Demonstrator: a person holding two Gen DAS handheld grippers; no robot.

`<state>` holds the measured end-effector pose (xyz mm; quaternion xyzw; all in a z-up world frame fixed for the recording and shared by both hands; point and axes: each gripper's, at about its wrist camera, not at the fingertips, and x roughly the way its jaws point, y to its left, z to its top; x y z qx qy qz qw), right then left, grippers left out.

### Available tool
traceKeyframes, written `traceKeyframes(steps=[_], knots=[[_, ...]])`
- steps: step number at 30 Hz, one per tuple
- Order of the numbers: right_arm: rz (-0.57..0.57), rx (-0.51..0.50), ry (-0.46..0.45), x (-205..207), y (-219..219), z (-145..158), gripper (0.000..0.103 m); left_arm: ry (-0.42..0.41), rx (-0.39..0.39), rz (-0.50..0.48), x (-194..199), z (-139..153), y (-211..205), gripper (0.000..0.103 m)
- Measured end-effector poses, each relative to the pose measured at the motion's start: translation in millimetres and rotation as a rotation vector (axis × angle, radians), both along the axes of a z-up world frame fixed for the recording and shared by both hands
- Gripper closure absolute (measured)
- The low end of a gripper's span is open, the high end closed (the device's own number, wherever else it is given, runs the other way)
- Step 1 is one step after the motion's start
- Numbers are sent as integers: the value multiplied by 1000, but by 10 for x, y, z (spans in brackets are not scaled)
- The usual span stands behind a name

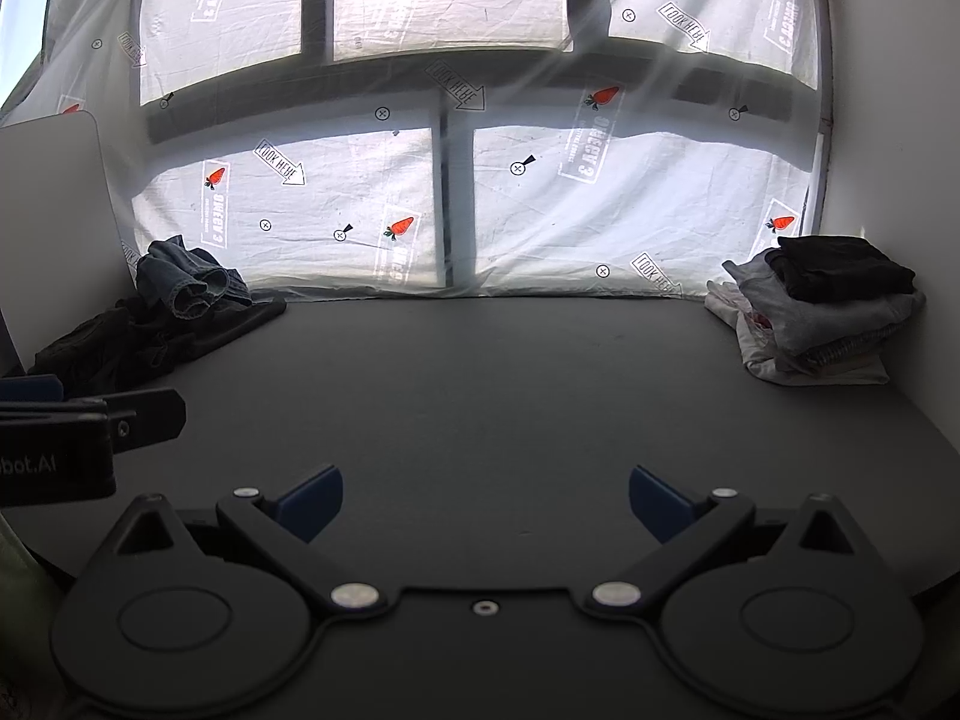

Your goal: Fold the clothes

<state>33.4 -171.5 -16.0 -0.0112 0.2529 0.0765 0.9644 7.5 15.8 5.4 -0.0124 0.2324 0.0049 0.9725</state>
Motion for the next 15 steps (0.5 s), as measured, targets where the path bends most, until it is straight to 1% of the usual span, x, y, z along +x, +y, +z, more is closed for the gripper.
traceKeyframes(steps=[9, 15], knots=[[2, -2, -2, 26, 25, 7, 0, -2, 0, 4, 12, -25, 8, 0], [-5, -8, -2, 70, -18, 6, 0, 11, -13, 7, 72, -72, -7, 0]])
